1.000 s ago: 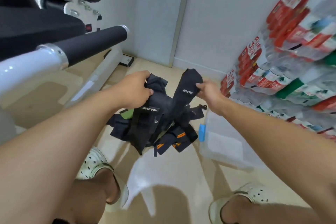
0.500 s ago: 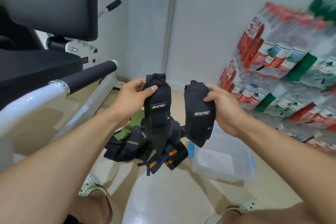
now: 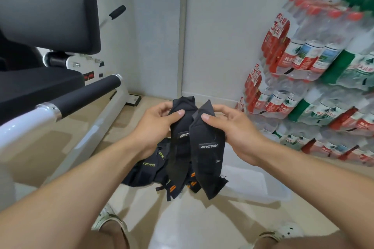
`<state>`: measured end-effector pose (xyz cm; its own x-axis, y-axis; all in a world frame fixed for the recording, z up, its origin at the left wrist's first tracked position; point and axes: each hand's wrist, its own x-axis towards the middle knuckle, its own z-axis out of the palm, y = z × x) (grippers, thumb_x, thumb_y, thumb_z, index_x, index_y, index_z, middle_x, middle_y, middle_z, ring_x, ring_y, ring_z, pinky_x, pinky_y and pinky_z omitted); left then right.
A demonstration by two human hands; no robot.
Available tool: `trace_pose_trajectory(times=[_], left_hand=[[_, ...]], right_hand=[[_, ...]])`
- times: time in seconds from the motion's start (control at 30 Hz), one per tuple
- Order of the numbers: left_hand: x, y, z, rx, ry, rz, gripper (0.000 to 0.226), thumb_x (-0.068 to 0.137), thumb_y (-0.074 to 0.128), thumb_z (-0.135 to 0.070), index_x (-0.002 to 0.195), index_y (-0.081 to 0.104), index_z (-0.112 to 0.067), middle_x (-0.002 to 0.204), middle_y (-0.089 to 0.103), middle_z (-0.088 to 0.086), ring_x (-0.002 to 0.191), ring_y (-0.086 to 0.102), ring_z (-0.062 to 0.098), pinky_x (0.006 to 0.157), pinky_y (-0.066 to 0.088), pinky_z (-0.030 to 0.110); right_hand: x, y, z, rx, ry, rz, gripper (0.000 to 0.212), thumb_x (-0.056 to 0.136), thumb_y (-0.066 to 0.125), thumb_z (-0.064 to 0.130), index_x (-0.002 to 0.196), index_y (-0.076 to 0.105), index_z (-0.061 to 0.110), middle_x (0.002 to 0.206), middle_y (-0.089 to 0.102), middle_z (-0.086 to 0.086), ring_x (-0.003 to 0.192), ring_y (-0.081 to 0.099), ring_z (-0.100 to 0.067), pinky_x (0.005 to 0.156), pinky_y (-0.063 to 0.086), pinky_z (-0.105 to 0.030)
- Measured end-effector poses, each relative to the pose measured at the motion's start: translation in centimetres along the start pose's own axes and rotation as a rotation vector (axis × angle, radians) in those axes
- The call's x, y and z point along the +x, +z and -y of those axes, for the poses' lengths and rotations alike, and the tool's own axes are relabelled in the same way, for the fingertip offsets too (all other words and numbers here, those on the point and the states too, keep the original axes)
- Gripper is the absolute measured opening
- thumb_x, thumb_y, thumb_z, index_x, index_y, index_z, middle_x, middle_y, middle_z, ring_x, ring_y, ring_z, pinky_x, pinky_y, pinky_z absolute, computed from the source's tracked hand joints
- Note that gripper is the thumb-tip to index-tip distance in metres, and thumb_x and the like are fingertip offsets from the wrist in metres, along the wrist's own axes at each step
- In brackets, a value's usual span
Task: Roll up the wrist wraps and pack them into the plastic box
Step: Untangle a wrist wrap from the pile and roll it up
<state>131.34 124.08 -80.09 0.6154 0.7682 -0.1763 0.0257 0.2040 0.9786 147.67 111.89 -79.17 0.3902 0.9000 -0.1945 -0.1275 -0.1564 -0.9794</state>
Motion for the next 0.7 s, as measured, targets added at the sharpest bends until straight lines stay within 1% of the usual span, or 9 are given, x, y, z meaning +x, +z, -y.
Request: trace_pose_trajectory(times=[0.07, 0.13, 0.2, 0.33, 0.43, 0.5, 0.57, 0.63, 0.7], left_hand=[[-0.1, 0.5, -0.2, -0.031, -0.009, -0.009, 0.021, 0.100, 0.061, -0.014, 0.119, 0.065, -0.006, 0.112, 0.075, 0.008, 0.083, 0.074, 0.015, 0.064, 0.061, 0.031], [0.0, 0.8, -0.5, -0.052, 0.000, -0.033, 0.022, 0.101, 0.061, -0.015, 0.121, 0.063, -0.006, 0.114, 0.075, 0.010, 0.085, 0.073, 0.018, 0.076, 0.060, 0.039], [0.1, 0.8, -0.7, -0.072, 0.014, -0.054, 0.023, 0.101, 0.061, -0.014, 0.123, 0.062, -0.006, 0.115, 0.074, 0.011, 0.084, 0.072, 0.018, 0.081, 0.058, 0.043], [0.4, 0.7, -0.9, -0.107, 0.041, -0.065, 0.030, 0.100, 0.061, -0.012, 0.129, 0.057, -0.008, 0.110, 0.075, 0.006, 0.079, 0.073, 0.012, 0.070, 0.059, 0.034], [0.5, 0.5, -1.0, -0.140, 0.048, -0.064, 0.040, 0.098, 0.064, -0.012, 0.135, 0.050, -0.017, 0.111, 0.077, -0.002, 0.084, 0.074, 0.009, 0.071, 0.059, 0.032], [0.5, 0.3, -1.2, -0.145, 0.031, -0.028, 0.042, 0.098, 0.065, -0.015, 0.137, 0.050, -0.018, 0.115, 0.076, -0.006, 0.089, 0.074, 0.007, 0.071, 0.059, 0.029], [0.3, 0.3, -1.3, -0.117, 0.014, 0.032, 0.035, 0.099, 0.063, -0.016, 0.133, 0.060, -0.013, 0.122, 0.074, 0.002, 0.092, 0.073, 0.010, 0.069, 0.058, 0.024], [0.2, 0.2, -1.3, -0.110, -0.003, 0.051, 0.029, 0.098, 0.064, -0.018, 0.126, 0.066, -0.009, 0.118, 0.074, 0.009, 0.091, 0.072, 0.013, 0.069, 0.057, 0.022], [0.2, 0.1, -1.2, -0.129, -0.020, 0.045, 0.024, 0.097, 0.066, -0.018, 0.119, 0.068, -0.009, 0.113, 0.075, 0.010, 0.090, 0.072, 0.015, 0.068, 0.058, 0.024]], right_hand=[[-0.1, 0.2, -0.2, -0.004, 0.013, 0.022, 0.028, 0.094, 0.072, 0.022, 0.122, 0.068, 0.017, 0.108, 0.078, -0.008, 0.099, 0.076, -0.026, 0.077, 0.058, -0.033], [-0.1, 0.3, -0.4, 0.012, 0.021, 0.032, 0.026, 0.095, 0.071, 0.021, 0.121, 0.069, 0.017, 0.108, 0.078, -0.008, 0.099, 0.076, -0.027, 0.080, 0.058, -0.034], [0.0, 0.3, -0.6, 0.021, 0.026, 0.020, 0.026, 0.096, 0.071, 0.021, 0.121, 0.070, 0.019, 0.107, 0.079, -0.008, 0.099, 0.076, -0.027, 0.083, 0.059, -0.036], [0.1, 0.4, -1.0, 0.021, 0.049, 0.003, 0.028, 0.097, 0.069, 0.025, 0.124, 0.070, 0.019, 0.109, 0.079, -0.004, 0.099, 0.076, -0.025, 0.089, 0.060, -0.039], [0.2, 0.4, -1.2, -0.025, 0.059, -0.004, 0.030, 0.095, 0.072, 0.027, 0.123, 0.070, 0.018, 0.108, 0.079, -0.005, 0.099, 0.076, -0.025, 0.094, 0.059, -0.044], [0.2, 0.3, -1.2, -0.038, 0.085, 0.022, 0.029, 0.094, 0.072, 0.027, 0.122, 0.071, 0.019, 0.108, 0.079, -0.005, 0.100, 0.076, -0.025, 0.094, 0.059, -0.042], [0.0, 0.2, -1.1, -0.044, 0.117, 0.054, 0.024, 0.095, 0.070, 0.025, 0.118, 0.073, 0.017, 0.106, 0.079, -0.005, 0.098, 0.077, -0.024, 0.087, 0.059, -0.035], [-0.1, 0.2, -1.0, -0.041, 0.133, 0.061, 0.021, 0.096, 0.070, 0.023, 0.115, 0.075, 0.015, 0.104, 0.080, -0.005, 0.096, 0.077, -0.022, 0.081, 0.059, -0.030], [0.0, 0.1, -1.0, -0.055, 0.131, 0.059, 0.020, 0.096, 0.070, 0.022, 0.114, 0.075, 0.016, 0.103, 0.080, -0.005, 0.095, 0.077, -0.022, 0.079, 0.059, -0.028]])
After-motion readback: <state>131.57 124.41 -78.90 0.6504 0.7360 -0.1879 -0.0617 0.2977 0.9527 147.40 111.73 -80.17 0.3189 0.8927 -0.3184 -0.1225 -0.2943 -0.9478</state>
